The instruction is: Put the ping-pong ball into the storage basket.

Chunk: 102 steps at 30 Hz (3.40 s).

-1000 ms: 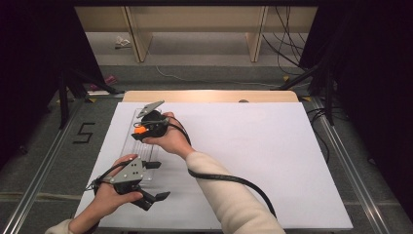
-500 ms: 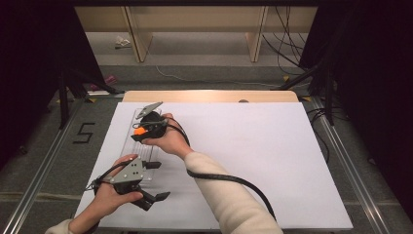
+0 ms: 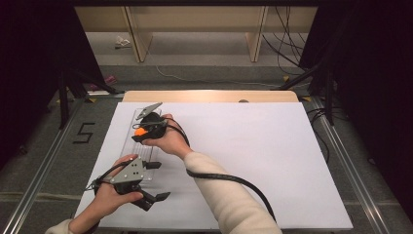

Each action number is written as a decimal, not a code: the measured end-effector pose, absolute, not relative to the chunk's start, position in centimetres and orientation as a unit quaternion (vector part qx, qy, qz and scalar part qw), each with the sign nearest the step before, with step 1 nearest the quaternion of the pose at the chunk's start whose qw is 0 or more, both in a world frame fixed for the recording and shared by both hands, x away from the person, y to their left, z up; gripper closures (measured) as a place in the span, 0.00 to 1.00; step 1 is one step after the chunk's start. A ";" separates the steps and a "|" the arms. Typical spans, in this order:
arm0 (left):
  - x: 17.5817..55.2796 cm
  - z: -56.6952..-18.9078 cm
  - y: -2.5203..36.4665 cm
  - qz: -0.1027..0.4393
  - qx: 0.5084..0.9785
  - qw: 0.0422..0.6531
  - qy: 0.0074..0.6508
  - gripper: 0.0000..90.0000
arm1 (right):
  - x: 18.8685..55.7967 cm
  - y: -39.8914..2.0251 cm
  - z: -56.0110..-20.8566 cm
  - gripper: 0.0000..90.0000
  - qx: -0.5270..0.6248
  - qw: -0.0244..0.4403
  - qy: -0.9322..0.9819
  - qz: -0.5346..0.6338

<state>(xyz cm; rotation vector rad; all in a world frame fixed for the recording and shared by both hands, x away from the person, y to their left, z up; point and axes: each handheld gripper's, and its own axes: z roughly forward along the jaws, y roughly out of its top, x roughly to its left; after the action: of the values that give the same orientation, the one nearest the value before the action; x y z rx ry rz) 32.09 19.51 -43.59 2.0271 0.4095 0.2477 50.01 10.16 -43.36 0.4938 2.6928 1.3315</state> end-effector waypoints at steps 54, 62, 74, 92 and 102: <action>32.1 -43.6 19.5 0.101 0.842 0.502 0.167 0.05 | 50.0 11.0 -45.1 0.57 0.161 0.032 0.899 0.407; 32.1 -43.6 19.5 0.101 0.843 0.502 0.166 0.05 | 50.0 11.1 -45.1 0.54 0.161 0.032 0.898 0.408; 32.1 -43.6 19.5 0.101 0.842 0.502 0.167 0.05 | 50.2 10.3 -44.6 0.23 0.178 0.047 0.876 0.445; 32.1 -43.6 19.4 0.102 0.842 0.502 0.167 0.05 | 49.9 7.4 -43.7 0.18 0.196 0.071 0.860 0.466; 32.1 -43.7 19.4 0.102 0.842 0.503 0.168 0.05 | 49.8 5.4 -43.1 0.18 0.207 0.080 0.855 0.469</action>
<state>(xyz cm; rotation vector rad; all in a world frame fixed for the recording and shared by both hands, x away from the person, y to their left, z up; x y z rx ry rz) 32.07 19.43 -43.65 2.0335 0.4070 0.2468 49.80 5.35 -43.12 0.6188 2.5558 1.4038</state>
